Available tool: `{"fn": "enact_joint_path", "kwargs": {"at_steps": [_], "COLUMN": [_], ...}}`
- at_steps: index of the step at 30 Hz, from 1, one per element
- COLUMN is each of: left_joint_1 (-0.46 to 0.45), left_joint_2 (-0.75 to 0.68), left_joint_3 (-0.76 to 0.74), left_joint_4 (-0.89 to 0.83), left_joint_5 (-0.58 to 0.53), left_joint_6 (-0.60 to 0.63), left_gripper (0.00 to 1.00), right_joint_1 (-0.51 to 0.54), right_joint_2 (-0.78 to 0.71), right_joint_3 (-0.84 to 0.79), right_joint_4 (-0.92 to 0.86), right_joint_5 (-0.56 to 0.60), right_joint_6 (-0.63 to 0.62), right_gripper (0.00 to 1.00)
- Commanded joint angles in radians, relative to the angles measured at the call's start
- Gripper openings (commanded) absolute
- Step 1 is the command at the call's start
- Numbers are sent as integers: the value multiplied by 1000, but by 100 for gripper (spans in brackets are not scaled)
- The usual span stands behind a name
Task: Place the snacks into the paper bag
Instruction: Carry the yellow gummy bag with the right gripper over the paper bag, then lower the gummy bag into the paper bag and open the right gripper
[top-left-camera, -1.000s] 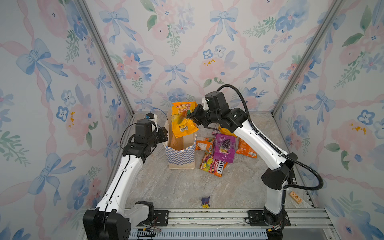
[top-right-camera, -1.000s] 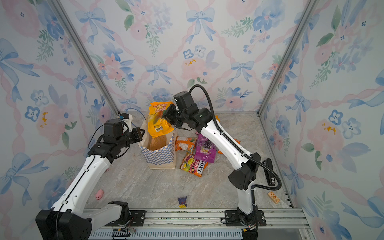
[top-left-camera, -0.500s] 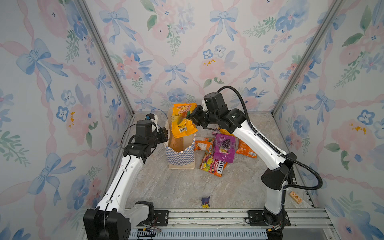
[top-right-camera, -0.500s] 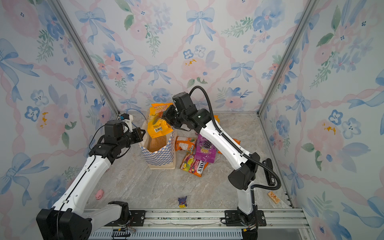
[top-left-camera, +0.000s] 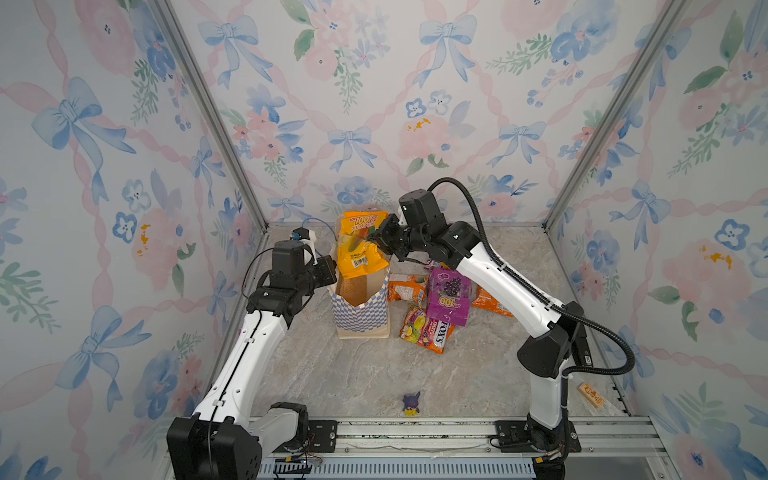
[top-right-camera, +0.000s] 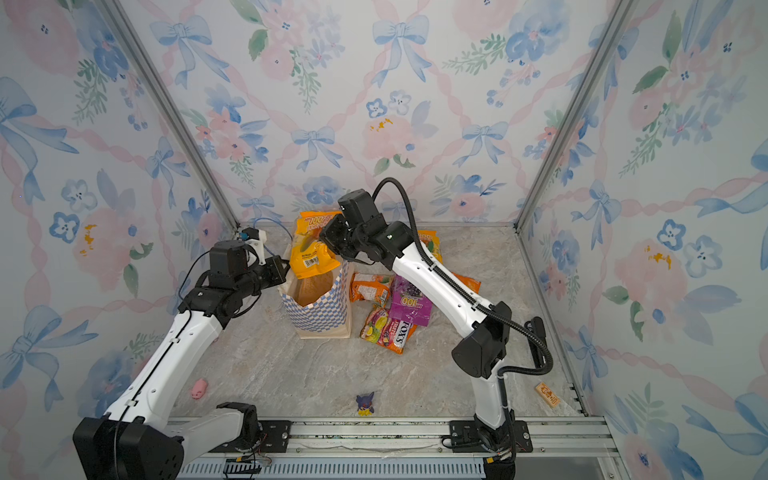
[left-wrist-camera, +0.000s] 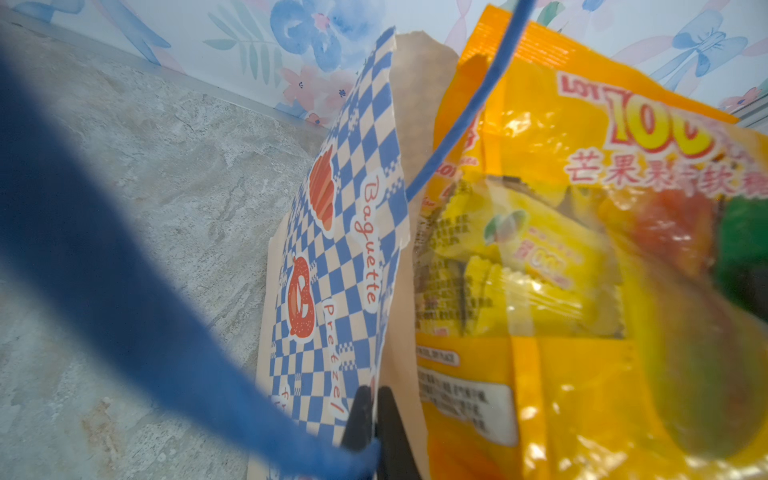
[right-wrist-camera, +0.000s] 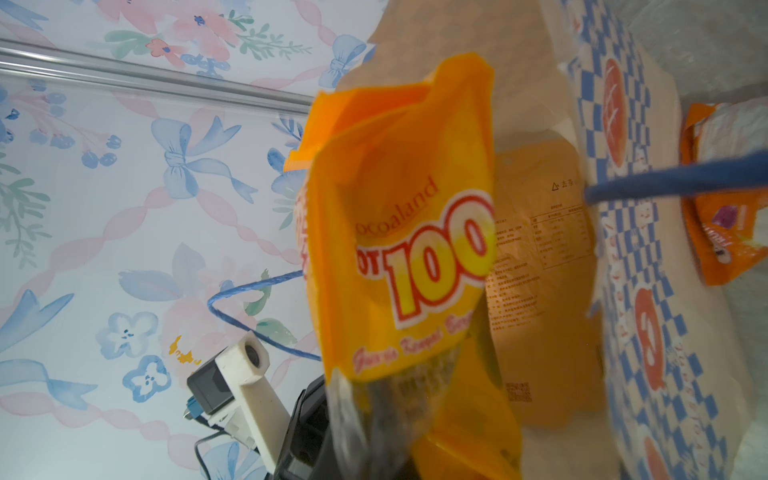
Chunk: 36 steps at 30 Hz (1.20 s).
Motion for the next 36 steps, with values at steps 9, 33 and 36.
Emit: {"fn": "enact_joint_path", "kwargs": {"at_steps": [9, 33, 36], "left_joint_1": [-5, -5, -5], "left_joint_2": [-13, -13, -13], "left_joint_3": [-17, -17, -19], "left_joint_4": [12, 13, 12], "left_joint_5": [0, -3, -4], "left_joint_6": [5, 8, 9], "left_gripper": [0, 0, 0], "right_joint_1": [6, 1, 3], "right_joint_2": [19, 24, 22], "right_joint_3": [3, -15, -11], "right_joint_4": [127, 185, 192], "right_joint_5": [-16, -61, -74], "right_joint_6": [40, 28, 16], "right_gripper": [0, 34, 36]}}
